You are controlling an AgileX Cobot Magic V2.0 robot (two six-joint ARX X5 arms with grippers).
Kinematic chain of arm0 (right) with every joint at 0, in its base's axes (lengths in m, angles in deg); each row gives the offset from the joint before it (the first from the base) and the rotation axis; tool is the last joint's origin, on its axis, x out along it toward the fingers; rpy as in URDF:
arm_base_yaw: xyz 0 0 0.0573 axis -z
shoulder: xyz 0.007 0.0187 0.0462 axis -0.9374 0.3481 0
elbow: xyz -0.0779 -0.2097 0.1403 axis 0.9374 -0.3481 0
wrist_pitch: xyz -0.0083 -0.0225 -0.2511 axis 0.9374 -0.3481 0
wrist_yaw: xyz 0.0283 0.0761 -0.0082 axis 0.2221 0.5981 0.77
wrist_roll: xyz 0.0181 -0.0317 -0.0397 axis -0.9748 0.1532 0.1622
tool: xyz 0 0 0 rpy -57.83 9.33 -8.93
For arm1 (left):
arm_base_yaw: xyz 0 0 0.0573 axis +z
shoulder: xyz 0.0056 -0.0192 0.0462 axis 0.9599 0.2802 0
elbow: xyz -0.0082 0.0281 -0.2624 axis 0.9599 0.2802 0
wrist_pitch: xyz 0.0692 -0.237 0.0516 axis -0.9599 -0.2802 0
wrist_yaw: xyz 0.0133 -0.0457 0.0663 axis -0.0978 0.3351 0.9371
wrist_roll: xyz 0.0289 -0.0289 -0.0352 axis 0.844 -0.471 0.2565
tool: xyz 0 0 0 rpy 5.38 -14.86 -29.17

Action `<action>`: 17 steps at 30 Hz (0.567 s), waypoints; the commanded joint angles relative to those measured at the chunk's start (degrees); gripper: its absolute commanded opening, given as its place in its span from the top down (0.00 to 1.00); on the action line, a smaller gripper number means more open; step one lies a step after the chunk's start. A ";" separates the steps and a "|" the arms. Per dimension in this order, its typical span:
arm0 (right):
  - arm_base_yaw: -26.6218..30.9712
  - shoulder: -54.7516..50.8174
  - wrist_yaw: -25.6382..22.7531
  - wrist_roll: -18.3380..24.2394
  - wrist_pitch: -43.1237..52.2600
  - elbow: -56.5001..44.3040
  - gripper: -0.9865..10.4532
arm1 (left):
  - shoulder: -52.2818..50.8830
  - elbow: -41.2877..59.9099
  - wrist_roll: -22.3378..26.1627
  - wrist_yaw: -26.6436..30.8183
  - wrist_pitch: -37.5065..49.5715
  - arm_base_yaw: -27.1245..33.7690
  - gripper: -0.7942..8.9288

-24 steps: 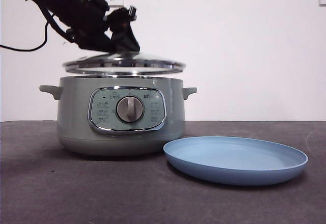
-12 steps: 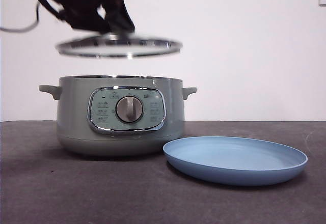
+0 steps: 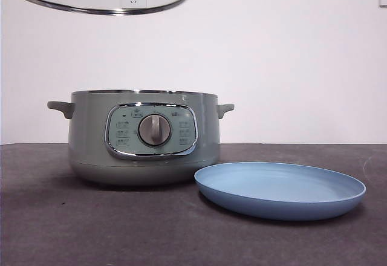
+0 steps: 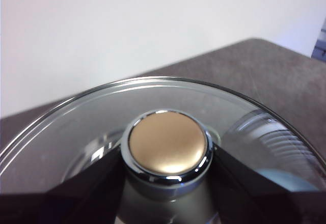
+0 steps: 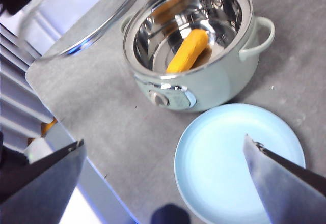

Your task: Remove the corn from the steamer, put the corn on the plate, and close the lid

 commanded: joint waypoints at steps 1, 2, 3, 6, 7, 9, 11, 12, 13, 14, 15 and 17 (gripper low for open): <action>-0.15 0.68 0.04 0.17 1.77 0.20 0.44 | -4.68 -0.46 0.66 -0.17 -3.39 0.11 0.93; -0.15 0.90 0.04 0.13 2.32 0.20 0.44 | -5.90 -0.46 0.63 -0.17 -5.16 0.11 0.93; -0.15 1.14 0.07 -0.11 2.97 0.20 0.44 | -7.30 -0.46 0.59 -0.17 -7.08 0.11 0.93; -0.22 2.19 0.11 -1.42 5.31 0.20 0.44 | -10.93 -0.46 0.44 -0.17 -12.07 0.11 0.93; -0.39 2.58 0.09 -1.66 6.08 0.20 0.44 | -11.91 -0.46 0.42 -0.17 -13.33 0.11 0.93; -1.07 3.58 0.09 -2.93 8.09 0.20 0.44 | -14.01 -0.46 0.35 -0.17 -15.85 0.11 0.93; -1.95 4.66 0.04 -3.87 10.21 0.20 0.44 | -15.63 -0.46 -0.07 -0.20 -17.77 0.11 0.93; -2.45 5.25 0.04 -4.44 11.39 0.20 0.44 | -16.31 -0.46 -0.48 -0.20 -18.64 0.11 0.93; -2.97 5.92 -0.02 -5.27 12.72 0.20 0.44 | -17.03 -0.46 -1.03 -0.22 -19.54 0.11 0.93; -3.48 6.58 -0.07 -6.10 13.92 0.20 0.44 | -17.68 -0.46 -1.07 -0.24 -20.28 0.11 0.93; -4.13 7.32 -0.20 -7.04 15.26 0.20 0.44 | -18.32 -0.46 -1.07 -0.22 -21.20 0.09 0.93; -5.68 8.85 -1.79 -8.96 18.01 0.20 0.44 | -19.39 -0.46 -1.07 -0.22 -22.71 0.04 0.93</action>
